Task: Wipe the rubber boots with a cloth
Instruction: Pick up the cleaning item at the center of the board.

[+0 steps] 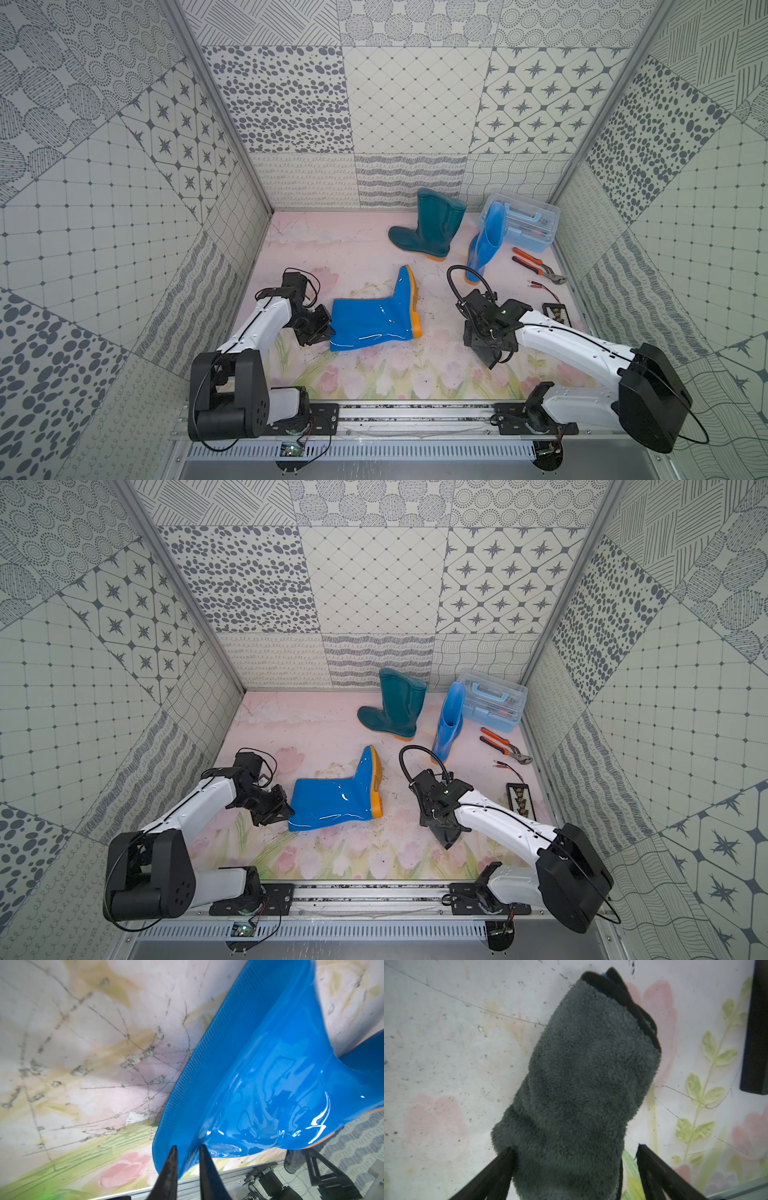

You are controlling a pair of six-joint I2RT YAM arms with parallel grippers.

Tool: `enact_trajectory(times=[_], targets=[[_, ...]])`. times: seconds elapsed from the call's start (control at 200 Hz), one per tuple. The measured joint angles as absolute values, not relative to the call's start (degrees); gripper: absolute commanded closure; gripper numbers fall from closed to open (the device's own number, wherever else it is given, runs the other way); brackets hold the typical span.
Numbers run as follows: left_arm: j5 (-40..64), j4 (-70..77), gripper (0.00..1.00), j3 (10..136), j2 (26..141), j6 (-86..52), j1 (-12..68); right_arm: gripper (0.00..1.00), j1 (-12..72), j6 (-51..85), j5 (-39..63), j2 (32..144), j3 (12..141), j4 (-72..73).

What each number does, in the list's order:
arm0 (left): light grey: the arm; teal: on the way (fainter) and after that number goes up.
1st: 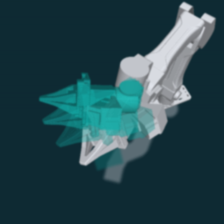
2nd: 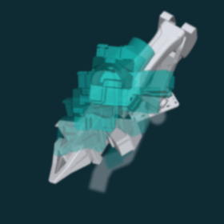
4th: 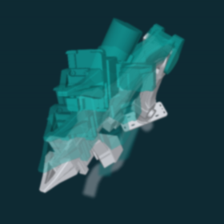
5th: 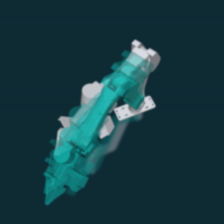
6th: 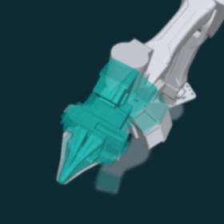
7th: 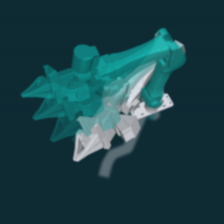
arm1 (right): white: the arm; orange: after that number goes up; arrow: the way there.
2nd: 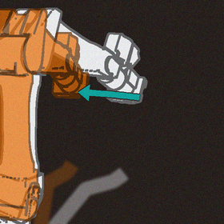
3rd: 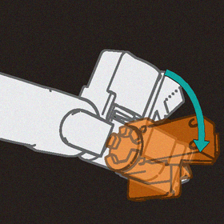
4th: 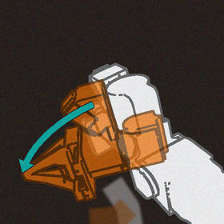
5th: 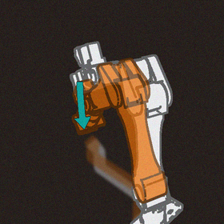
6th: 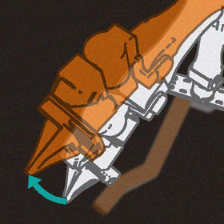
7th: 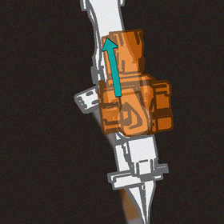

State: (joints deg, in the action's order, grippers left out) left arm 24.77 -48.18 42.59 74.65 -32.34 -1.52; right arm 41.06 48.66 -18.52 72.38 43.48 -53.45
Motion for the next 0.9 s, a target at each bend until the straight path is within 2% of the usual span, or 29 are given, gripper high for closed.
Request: enact_trajectory(times=[0.11, 0.25, 0.33, 0.365, 0.44, 0.485, 0.61, 0.755, 0.9], targets=[[23.88, -47.72, 0.61, 42.59, 73.89, -32.73, -1.52, 0.04, 38.61, 48.25, -17.04, 73.71, 43.44, -51.46], [23.16, -47.31, 0.6, 42.61, 73.58, -32.95, -1.52, 0.05, 35.62, 48.03, -13.78, 76.55, 41.17, -46.35], [23.03, -47.2, 0.6, 42.61, 73.58, -32.95, -1.52, 0.12, 35.38, 47.97, -12.03, 78.81, 40.12, -44.31], [23.0, -47.09, 0.6, 42.61, 73.58, -32.95, -1.52, 0.2, 35.33, 47.75, -11.46, 79.5, 40.21, -43.44], [23.0, -46.89, 0.61, 42.61, 73.6, -32.93, -1.52, 0.53, 35.27, 47.59, -10.07, 80.25, 40.38, -41.67], [23.03, -46.87, 0.61, 42.63, 73.6, -32.93, -1.52, 0.69, 35.27, 47.57, -9.06, 80.53, 40.45, -40.36], [23.0, -46.41, 0.61, 42.63, 72.86, -32.8, -1.52, 1.0, 35.83, 47.22, -8.78, 79.11, 39.9, -38.85], [23.24, -43.86, 0.58, 41.85, 70.35, -32.91, -1.52, 1.0, 37.76, 47.2, -11.73, 70.76, 37.34, -42.06], [23.73, -41.01, 0.57, 41.23, 70.76, -33.23, -1.52, 1.0, 46.74, 47.27, -18.81, 65.45, 43.31, -49.58]])
